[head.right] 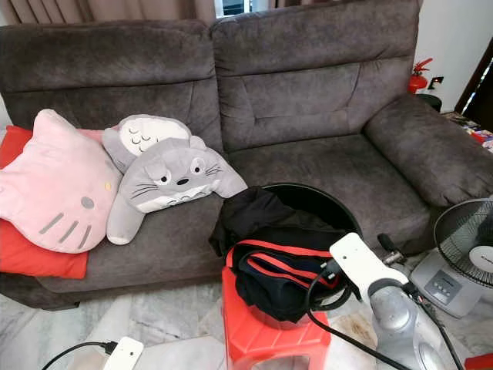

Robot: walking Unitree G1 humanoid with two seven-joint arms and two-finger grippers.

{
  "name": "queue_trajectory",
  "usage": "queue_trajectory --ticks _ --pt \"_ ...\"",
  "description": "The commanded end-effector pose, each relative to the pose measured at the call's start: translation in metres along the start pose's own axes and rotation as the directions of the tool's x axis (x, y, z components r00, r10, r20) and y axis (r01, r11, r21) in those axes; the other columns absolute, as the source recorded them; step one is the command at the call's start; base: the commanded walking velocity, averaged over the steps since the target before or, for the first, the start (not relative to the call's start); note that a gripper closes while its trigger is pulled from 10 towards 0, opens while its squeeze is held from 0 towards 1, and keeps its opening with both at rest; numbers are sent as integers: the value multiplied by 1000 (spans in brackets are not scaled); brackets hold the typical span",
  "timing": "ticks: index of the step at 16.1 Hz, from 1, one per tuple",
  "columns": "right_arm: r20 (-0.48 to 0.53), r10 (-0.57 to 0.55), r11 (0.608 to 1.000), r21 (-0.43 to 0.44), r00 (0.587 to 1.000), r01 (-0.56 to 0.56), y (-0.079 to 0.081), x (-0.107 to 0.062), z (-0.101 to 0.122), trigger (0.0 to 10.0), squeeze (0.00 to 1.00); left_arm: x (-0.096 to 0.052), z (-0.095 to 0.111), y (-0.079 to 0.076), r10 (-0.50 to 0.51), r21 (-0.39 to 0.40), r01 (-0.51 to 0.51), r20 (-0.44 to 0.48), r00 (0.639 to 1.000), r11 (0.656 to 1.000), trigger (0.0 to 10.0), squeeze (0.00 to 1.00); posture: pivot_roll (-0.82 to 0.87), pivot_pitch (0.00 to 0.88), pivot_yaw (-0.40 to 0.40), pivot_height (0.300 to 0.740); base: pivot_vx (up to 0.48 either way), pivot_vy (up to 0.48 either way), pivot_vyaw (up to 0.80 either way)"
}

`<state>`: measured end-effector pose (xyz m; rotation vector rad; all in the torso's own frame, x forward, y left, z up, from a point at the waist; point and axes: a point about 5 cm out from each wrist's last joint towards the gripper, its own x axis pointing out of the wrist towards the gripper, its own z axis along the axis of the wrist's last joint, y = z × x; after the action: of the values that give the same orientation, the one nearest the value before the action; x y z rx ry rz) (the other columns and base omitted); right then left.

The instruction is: Hang hanger

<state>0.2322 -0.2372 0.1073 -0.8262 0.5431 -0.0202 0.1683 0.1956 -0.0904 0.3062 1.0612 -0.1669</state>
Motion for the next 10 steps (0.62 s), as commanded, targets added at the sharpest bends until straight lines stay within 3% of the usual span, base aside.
queue_trajectory --ticks 1,10 --pt "-16 22 1000 -14 1000 -22 3 2 0 10000 0 0 -3 1 6 -5 -6 -17 1000 1000 10000 0 -45 0 42 740 0 0 0" --pt "-54 73 996 -46 996 -75 8 8 -4 10000 0 0 -3 2 7 -1 -7 -18 1000 1000 10000 0 -40 0 42 740 0 0 0"
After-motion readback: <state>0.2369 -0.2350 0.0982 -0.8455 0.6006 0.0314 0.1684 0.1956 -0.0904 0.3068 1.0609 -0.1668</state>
